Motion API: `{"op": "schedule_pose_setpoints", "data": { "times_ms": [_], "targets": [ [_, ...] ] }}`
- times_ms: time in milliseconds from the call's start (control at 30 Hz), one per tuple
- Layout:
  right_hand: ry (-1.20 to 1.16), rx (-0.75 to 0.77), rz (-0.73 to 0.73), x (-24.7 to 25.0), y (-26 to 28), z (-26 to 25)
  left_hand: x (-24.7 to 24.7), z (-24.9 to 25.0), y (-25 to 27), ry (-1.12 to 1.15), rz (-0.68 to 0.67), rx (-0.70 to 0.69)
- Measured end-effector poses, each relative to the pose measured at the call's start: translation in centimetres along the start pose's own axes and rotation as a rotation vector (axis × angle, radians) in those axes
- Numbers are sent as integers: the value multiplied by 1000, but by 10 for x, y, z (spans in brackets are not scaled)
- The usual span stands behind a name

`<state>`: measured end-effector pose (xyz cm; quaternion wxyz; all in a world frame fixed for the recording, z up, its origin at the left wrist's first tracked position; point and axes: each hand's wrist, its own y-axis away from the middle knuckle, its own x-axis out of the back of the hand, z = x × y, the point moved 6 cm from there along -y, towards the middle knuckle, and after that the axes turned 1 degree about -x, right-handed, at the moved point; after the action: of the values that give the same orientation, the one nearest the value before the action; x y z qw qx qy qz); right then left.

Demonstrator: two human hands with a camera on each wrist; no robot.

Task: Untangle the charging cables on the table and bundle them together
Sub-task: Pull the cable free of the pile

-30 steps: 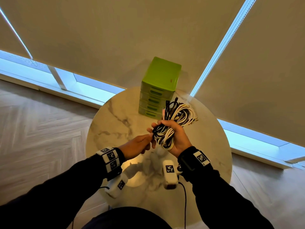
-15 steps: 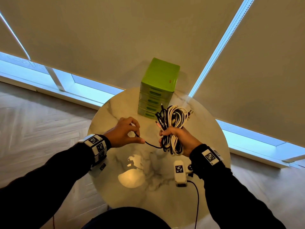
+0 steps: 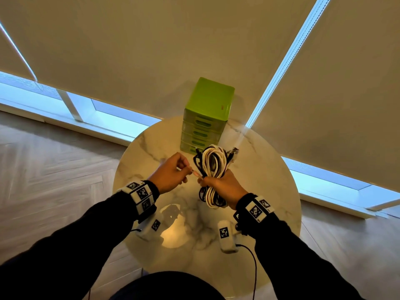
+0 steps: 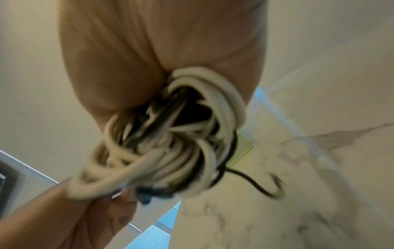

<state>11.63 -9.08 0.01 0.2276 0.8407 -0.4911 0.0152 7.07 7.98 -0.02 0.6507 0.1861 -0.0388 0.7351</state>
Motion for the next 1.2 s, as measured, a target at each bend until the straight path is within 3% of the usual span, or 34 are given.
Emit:
{"op": "schedule_pose_setpoints", "data": {
  "times_ms": [100,200,300,467,667,867,1200],
  "targets": [
    [-162,78,153,11,0,-5,-19,-18,12,66,-184,223],
    [-349,120,79,8,0,-14,-47,-32,25,346,-315,400],
    [-433,136,23,2,0,-20,-53,-34,11,628,-202,353],
    [-490,93,-11,1,4,-22,-49,-45,-7,792,-42,353],
    [-381,78,-45,4,4,-19,-36,-38,-13,693,54,209],
    [-149,51,86,8,0,-13,-31,0,-6,283,46,-42],
    [-44,53,42,12,0,-16,-34,12,0,164,-29,-69]
  ]
}}
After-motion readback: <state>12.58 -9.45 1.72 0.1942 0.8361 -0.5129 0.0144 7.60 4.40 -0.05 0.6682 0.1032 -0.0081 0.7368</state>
